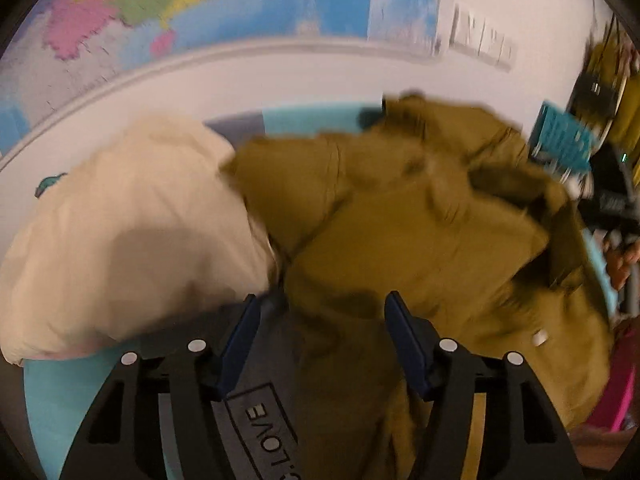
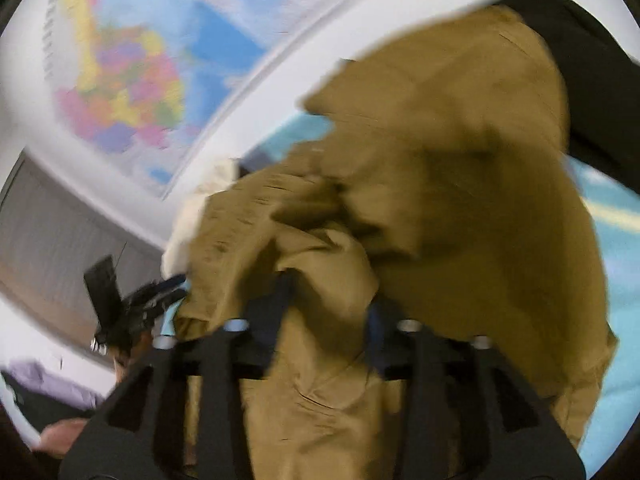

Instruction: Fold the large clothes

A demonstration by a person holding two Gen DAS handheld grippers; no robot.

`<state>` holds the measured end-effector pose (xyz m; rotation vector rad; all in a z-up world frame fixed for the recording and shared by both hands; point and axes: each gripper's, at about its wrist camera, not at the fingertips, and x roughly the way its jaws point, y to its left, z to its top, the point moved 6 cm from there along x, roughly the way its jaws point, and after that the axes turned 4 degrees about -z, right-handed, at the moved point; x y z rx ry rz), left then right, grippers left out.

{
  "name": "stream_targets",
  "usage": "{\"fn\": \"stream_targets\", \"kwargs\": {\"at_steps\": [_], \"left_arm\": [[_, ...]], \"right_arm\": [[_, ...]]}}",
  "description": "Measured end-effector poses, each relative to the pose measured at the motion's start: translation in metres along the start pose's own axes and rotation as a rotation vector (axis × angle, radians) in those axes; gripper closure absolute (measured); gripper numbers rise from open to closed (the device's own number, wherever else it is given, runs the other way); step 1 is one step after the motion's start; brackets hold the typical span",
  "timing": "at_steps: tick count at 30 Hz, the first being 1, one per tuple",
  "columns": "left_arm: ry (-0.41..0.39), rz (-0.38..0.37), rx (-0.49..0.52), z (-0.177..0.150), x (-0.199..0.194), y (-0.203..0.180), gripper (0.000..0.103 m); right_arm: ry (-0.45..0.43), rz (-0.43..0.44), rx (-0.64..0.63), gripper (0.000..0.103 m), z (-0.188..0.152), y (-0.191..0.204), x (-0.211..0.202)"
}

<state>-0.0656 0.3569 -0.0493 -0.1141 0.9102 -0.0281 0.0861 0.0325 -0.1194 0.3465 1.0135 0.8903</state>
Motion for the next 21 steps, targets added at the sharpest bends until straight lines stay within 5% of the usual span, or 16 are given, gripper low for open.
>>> {"fn": "stream_targets", "kwargs": {"at_steps": [2,10,15,16,18,21], "left_arm": [[0.007,0.016,0.013,-0.004,0.006,0.0,0.041],[0.012,0.047,-0.015,-0.006,0.015,0.006,0.041],[0.019,0.087,-0.039,-0.007,0.022,0.005,0.043],[0.018,0.091,-0.044,-0.007,0.022,0.006,0.043],[0.015,0.108,-0.056,-0.009,0.021,0.009,0.046],[0.004,0.142,-0.068,-0.011,0.017,0.019,0.052]], "right_arm": [[-0.057,-0.058,-0.018,0.016,-0.009,0.002,-0.013],[-0.143,-0.085,-0.266,0.007,-0.039,0.073,-0.029],[-0.121,-0.243,-0.489,0.007,-0.064,0.105,0.003],[-0.102,-0.268,-0.508,0.012,-0.066,0.102,0.011],[-0.08,-0.289,-0.516,0.066,-0.061,0.091,0.013],[-0.122,-0.151,-0.391,0.082,-0.029,0.076,-0.018]]}}
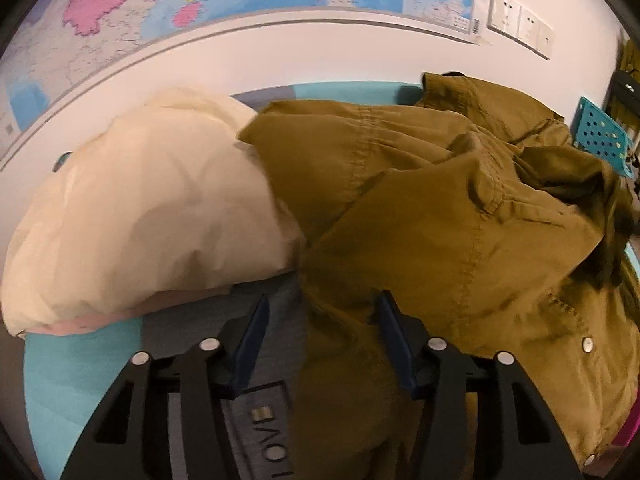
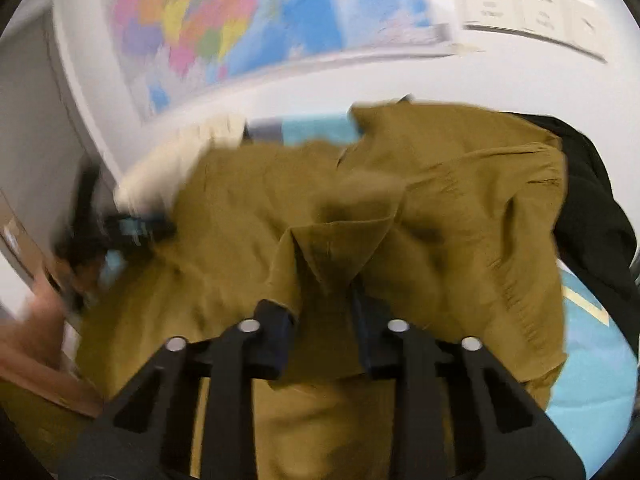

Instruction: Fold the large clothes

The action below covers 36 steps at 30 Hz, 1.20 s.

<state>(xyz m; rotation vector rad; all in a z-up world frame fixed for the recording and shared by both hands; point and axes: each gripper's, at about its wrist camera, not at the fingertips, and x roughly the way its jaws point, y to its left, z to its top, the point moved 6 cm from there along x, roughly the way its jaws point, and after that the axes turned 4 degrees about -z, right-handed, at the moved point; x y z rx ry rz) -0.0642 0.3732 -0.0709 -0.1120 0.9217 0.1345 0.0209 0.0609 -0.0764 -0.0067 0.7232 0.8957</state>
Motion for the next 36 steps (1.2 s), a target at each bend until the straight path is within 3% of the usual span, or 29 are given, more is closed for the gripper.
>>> {"fn": "stream_targets", "kwargs": {"at_steps": [3,5,7,9,12,14,16,17,19,21,22,25,29,31,33,35,36], "left_arm": [[0.009,0.044,-0.043,-0.004,-0.001,0.021,0.057],[0.016,0.059,-0.062,-0.008,-0.002,0.029,0.058],[0.022,0.082,-0.056,-0.012,-0.004,0.032,0.058],[0.011,0.046,-0.071,-0.014,-0.013,0.033,0.058],[-0.046,-0.016,-0.054,-0.01,-0.034,0.025,0.054],[-0.082,-0.034,-0.029,0.0,-0.044,0.015,0.047],[-0.106,-0.051,0.008,0.01,-0.05,0.0,0.045],[-0.115,-0.064,0.036,0.017,-0.049,-0.012,0.042],[-0.112,-0.071,0.078,0.024,-0.041,-0.03,0.041],[-0.089,-0.074,0.109,0.028,-0.027,-0.045,0.041],[-0.076,-0.059,0.124,0.029,-0.018,-0.052,0.041],[-0.034,0.036,0.142,0.032,0.012,-0.054,0.047],[-0.045,0.073,0.077,0.03,0.02,-0.037,0.055],[-0.048,0.112,0.058,0.026,0.021,-0.029,0.056],[-0.045,0.178,0.057,0.021,0.022,-0.022,0.055],[-0.034,0.176,0.036,0.015,0.024,-0.016,0.053],[-0.04,0.171,0.03,0.015,0.023,-0.014,0.053]], "right_arm": [[-0.086,0.07,0.139,0.083,0.027,-0.041,-0.031],[-0.094,0.11,0.256,0.083,0.037,-0.082,-0.038],[-0.031,0.06,0.31,0.076,0.029,-0.114,-0.028],[0.013,-0.008,0.375,0.062,0.015,-0.139,-0.02],[-0.022,0.048,0.428,0.035,0.001,-0.145,-0.028],[-0.062,0.078,0.382,0.026,-0.001,-0.132,-0.035],[-0.056,0.044,0.31,0.026,-0.001,-0.119,-0.033],[-0.04,0.011,0.265,0.026,-0.001,-0.114,-0.03],[0.007,-0.062,0.178,0.037,-0.001,-0.107,-0.017],[0.053,-0.141,0.091,0.085,-0.001,-0.103,-0.005],[0.064,-0.195,0.043,0.098,0.0,-0.101,-0.001],[-0.037,-0.18,-0.004,0.099,0.021,-0.09,-0.015],[-0.204,-0.103,0.009,0.099,0.055,-0.086,-0.036],[-0.186,-0.085,0.038,0.1,0.054,-0.097,-0.023],[-0.097,-0.102,0.083,0.098,0.043,-0.115,0.004],[0.04,-0.138,0.135,0.09,0.019,-0.132,0.034],[0.062,-0.158,0.122,0.085,0.015,-0.132,0.039]]}}
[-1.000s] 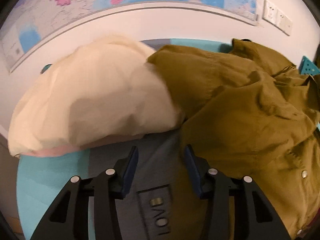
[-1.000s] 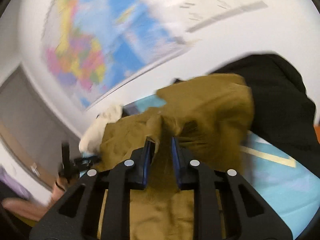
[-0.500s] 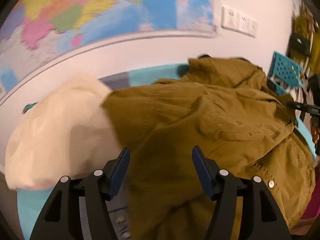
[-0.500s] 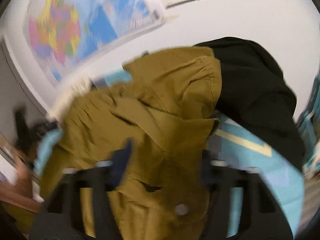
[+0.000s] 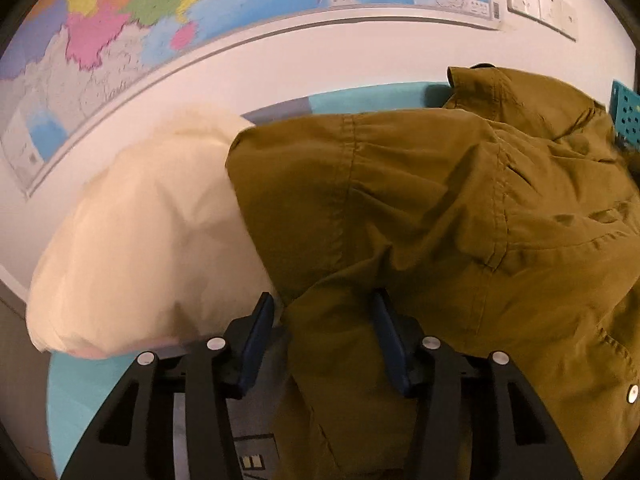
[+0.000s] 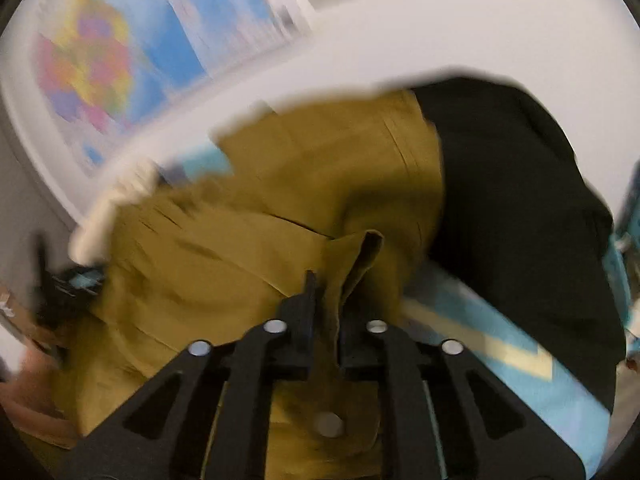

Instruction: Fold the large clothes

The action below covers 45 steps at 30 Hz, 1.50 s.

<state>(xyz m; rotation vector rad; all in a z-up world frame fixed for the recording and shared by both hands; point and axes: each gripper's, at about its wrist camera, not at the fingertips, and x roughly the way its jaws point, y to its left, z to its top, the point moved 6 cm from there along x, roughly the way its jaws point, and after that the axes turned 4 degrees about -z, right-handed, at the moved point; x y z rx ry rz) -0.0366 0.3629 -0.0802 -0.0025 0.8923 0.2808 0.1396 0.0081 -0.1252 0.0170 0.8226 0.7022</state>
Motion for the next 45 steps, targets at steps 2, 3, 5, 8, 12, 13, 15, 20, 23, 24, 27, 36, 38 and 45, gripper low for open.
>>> {"fn": "stream_targets", "kwargs": {"at_steps": [2,3,5,8,12,13,15,20,23,24,27,36,38,45], "left_arm": [[-0.011,0.004,0.007,-0.002,-0.004,0.001,0.054],[-0.018,0.006,0.007,-0.002,-0.008,0.001,0.054],[-0.028,-0.012,0.001,-0.002,-0.015,0.0,0.051],[-0.081,-0.064,0.008,0.0,-0.036,-0.007,0.045],[-0.132,-0.138,0.085,0.008,-0.053,-0.032,0.042],[-0.126,-0.155,0.1,0.009,-0.053,-0.04,0.042],[-0.112,-0.164,0.109,0.013,-0.045,-0.049,0.042],[-0.079,-0.155,0.122,0.011,-0.032,-0.064,0.042],[-0.06,-0.15,0.121,0.008,-0.026,-0.063,0.042],[-0.056,-0.149,0.12,0.007,-0.025,-0.062,0.042],[-0.052,-0.148,0.12,0.006,-0.027,-0.061,0.042],[-0.012,-0.139,0.122,0.006,-0.013,-0.061,0.04],[0.003,-0.132,0.118,0.004,-0.005,-0.06,0.037],[-0.003,-0.092,0.132,0.004,-0.006,-0.058,0.035]], "right_arm": [[0.007,-0.024,0.003,0.073,-0.005,-0.001,0.0],[-0.011,-0.023,0.017,0.06,-0.003,-0.001,-0.008],[-0.067,-0.06,0.02,0.047,0.003,0.001,-0.026],[-0.164,-0.106,-0.016,0.046,0.013,0.012,-0.059],[-0.163,-0.004,-0.152,0.046,0.016,0.063,-0.063],[-0.136,0.019,-0.189,0.047,0.014,0.076,-0.054],[-0.09,0.04,-0.235,0.051,0.013,0.096,-0.032],[0.06,0.039,-0.266,0.051,-0.001,0.111,0.034],[0.096,0.019,-0.254,0.052,-0.003,0.103,0.054],[0.092,0.023,-0.24,0.052,-0.001,0.103,0.052],[0.068,0.009,-0.238,0.051,-0.001,0.107,0.039],[0.068,0.175,-0.401,0.045,-0.021,0.168,0.019],[0.112,0.158,-0.417,0.045,-0.027,0.168,0.033],[0.14,0.145,-0.32,0.043,-0.022,0.162,0.046]]}}
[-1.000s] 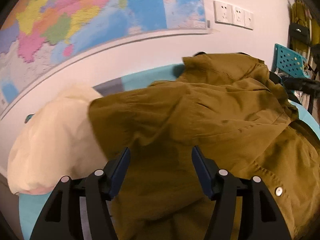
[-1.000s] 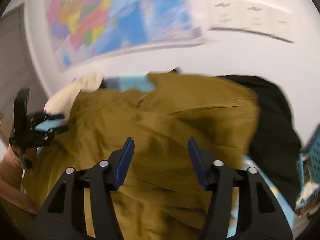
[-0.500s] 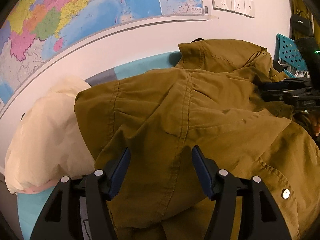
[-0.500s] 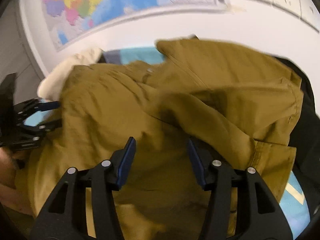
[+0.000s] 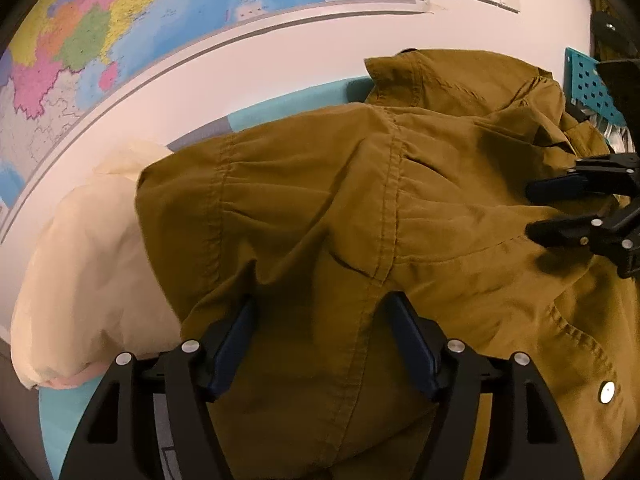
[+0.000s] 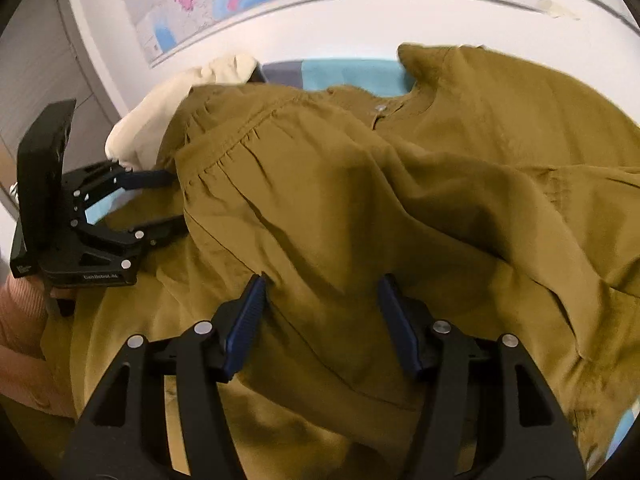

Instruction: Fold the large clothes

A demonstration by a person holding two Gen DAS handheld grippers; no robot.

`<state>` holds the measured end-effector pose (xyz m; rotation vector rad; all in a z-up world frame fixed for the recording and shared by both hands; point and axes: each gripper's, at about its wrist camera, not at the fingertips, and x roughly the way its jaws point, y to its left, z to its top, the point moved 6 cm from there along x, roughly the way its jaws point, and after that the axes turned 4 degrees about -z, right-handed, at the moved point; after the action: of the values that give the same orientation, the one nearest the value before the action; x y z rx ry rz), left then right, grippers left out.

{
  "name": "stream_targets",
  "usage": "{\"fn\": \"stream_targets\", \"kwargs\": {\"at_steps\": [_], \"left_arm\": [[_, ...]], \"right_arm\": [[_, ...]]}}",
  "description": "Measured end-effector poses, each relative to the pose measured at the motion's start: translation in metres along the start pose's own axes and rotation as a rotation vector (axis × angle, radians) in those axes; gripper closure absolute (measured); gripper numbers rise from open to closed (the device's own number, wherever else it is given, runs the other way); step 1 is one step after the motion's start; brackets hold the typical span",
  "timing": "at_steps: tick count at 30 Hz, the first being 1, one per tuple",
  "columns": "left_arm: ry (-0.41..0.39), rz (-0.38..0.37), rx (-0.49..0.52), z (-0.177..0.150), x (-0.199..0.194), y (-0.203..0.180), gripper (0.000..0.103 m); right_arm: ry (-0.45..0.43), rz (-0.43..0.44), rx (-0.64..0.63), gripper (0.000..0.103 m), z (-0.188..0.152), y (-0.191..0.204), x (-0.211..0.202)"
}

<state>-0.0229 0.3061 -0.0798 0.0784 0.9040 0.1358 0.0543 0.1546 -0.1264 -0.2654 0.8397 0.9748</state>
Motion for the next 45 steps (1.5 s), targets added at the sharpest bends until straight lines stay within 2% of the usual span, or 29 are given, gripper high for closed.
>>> {"fn": "stream_targets", "kwargs": {"at_steps": [6,9,13,16,18,24,26,29,32,35,41,45], "left_arm": [[-0.064,-0.034,-0.04,-0.008,-0.037,0.014,0.035],[-0.068,-0.061,-0.049,-0.02,-0.047,0.017,0.033],[-0.034,-0.058,-0.051,-0.038,-0.042,0.016,0.033],[-0.001,-0.05,-0.067,-0.048,-0.029,0.016,0.027],[0.018,-0.045,-0.093,-0.05,-0.023,0.019,0.025],[-0.046,-0.056,-0.111,-0.054,-0.052,0.024,0.025],[-0.076,-0.082,-0.133,-0.059,-0.066,0.029,0.025],[-0.108,-0.119,-0.17,-0.072,-0.088,0.038,0.025],[-0.109,-0.146,-0.202,-0.087,-0.098,0.044,0.024],[-0.084,-0.165,-0.231,-0.112,-0.107,0.048,0.024],[-0.011,-0.259,-0.273,-0.157,-0.112,0.039,0.019],[0.027,-0.329,-0.278,-0.176,-0.11,0.026,0.018]], "right_arm": [[-0.077,0.059,0.006,0.039,-0.013,0.012,-0.055],[-0.083,0.037,0.002,0.039,-0.021,0.011,-0.068],[-0.048,0.012,0.022,0.039,-0.032,0.004,-0.059],[0.005,-0.017,0.038,0.04,-0.032,-0.004,-0.029],[0.001,-0.023,0.054,0.04,-0.03,-0.005,-0.024],[-0.063,0.033,0.084,0.037,-0.029,0.002,-0.062],[-0.084,0.049,0.101,0.036,-0.035,0.001,-0.08],[-0.141,0.086,0.168,0.032,-0.051,-0.005,-0.116],[-0.171,0.08,0.236,0.029,-0.074,-0.016,-0.142],[-0.179,0.063,0.31,0.025,-0.099,-0.027,-0.158],[-0.201,0.035,0.443,0.018,-0.15,-0.045,-0.187],[-0.187,0.039,0.49,0.017,-0.174,-0.05,-0.191]]}}
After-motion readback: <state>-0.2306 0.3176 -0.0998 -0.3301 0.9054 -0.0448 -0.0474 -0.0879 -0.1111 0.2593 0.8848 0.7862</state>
